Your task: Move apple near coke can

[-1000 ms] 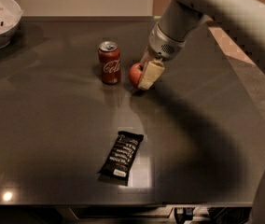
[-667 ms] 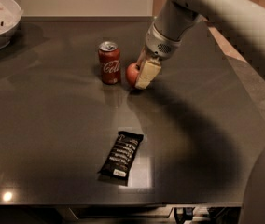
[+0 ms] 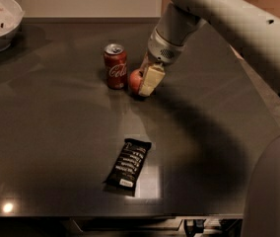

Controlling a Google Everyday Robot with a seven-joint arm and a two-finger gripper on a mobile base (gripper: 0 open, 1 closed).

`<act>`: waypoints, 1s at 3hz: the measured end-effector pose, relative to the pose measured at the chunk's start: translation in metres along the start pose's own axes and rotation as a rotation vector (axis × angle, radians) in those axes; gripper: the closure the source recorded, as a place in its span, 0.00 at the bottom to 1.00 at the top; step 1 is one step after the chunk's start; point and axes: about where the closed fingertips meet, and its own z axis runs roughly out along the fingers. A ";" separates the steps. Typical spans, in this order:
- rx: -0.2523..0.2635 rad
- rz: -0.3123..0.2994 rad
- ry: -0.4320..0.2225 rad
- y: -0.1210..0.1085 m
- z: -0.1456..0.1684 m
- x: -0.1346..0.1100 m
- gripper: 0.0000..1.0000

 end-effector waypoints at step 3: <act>-0.003 -0.001 -0.001 0.000 0.004 -0.001 0.00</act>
Offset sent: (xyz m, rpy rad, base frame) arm 0.0003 0.0010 -0.0012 0.0005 0.0005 0.0006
